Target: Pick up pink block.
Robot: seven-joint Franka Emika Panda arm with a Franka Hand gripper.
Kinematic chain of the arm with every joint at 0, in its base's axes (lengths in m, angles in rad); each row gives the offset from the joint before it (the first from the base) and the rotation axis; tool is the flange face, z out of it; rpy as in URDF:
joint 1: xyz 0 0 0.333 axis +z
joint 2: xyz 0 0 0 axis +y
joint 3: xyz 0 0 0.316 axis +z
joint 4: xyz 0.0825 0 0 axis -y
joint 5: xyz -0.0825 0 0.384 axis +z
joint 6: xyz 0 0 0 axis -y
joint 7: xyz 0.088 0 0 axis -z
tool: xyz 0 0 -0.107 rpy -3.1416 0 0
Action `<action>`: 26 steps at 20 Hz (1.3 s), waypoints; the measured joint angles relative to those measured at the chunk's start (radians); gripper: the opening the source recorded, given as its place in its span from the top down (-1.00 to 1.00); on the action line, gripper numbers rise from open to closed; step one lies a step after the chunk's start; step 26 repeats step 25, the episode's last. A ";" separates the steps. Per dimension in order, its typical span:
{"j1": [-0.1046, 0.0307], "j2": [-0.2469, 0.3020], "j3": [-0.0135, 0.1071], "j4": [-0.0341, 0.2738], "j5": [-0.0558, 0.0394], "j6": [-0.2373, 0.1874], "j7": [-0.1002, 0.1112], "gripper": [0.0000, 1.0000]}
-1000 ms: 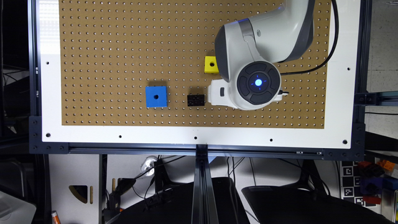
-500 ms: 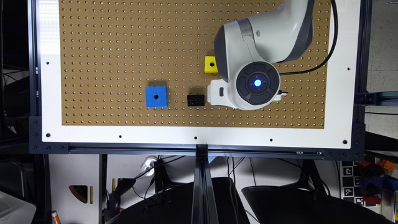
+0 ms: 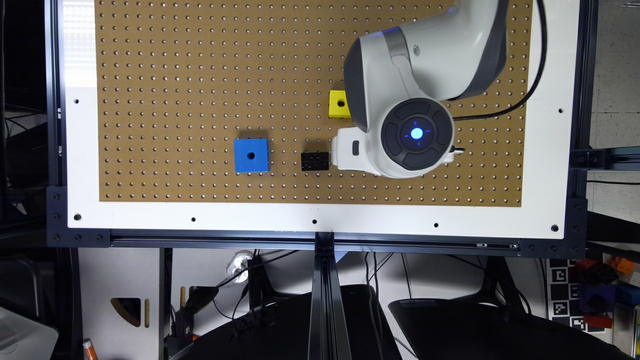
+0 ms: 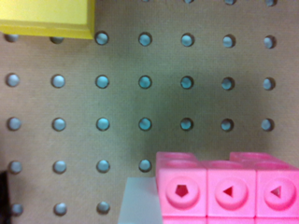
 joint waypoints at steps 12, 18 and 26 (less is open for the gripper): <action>0.000 -0.154 0.012 0.001 0.0032 -0.148 0.012 1.00; 0.000 -0.208 0.018 0.000 0.0046 -0.197 0.019 1.00; 0.000 -0.214 0.019 0.000 0.0046 -0.198 0.021 1.00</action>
